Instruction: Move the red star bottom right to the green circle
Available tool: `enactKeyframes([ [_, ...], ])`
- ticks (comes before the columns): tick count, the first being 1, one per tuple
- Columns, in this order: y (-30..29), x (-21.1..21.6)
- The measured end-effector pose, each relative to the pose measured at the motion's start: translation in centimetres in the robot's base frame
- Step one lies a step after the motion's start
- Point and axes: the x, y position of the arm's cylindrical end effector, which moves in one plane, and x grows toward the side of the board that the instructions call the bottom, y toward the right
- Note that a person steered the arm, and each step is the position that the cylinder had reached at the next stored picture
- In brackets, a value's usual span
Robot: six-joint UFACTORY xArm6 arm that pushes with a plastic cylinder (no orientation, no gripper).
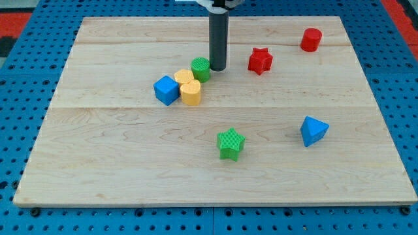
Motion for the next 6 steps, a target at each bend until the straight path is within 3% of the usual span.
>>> enactKeyframes([
  [1, 2.1, -7.0],
  [2, 8.9, -11.3],
  [3, 15.6, -10.7],
  [4, 16.6, -6.5],
  [6, 15.1, -5.4],
])
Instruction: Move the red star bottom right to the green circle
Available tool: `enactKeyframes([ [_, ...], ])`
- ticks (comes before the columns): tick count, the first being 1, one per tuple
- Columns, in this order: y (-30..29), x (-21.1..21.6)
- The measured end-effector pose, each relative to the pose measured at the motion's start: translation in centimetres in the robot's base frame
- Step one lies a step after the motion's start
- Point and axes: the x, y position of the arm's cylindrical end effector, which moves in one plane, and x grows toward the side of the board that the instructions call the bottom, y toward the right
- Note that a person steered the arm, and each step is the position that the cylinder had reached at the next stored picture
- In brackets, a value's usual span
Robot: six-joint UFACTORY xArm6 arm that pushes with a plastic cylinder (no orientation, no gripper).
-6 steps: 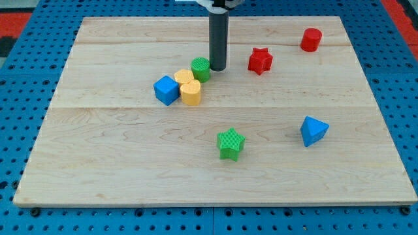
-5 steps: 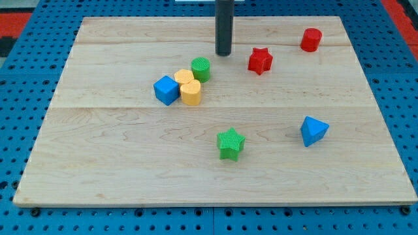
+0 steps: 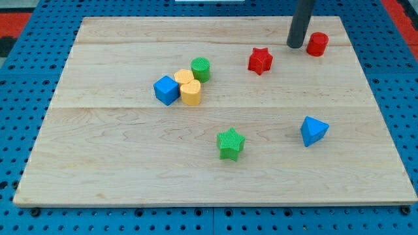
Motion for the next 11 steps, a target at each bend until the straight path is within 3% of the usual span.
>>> enactKeyframes([
  [3, -4.2, 4.4],
  [7, -11.6, 5.9],
  [9, -7.1, 0.6],
  [11, -10.4, 1.2],
])
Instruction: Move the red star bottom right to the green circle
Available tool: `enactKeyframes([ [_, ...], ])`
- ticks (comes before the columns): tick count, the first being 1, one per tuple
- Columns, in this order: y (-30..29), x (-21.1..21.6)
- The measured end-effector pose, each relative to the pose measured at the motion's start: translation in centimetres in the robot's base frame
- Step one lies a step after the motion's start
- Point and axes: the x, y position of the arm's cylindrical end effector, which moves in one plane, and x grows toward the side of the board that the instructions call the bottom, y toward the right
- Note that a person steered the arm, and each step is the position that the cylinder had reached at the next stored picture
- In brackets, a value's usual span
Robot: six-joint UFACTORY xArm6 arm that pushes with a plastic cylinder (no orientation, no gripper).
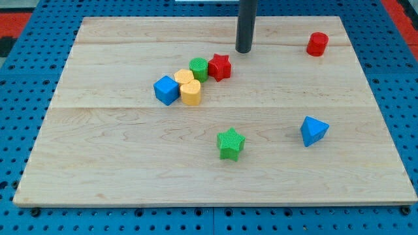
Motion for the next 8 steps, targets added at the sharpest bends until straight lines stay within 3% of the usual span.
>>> enactKeyframes([
  [3, -1.3, 1.7],
  [6, -1.3, 7.8],
  [8, -1.0, 6.4],
])
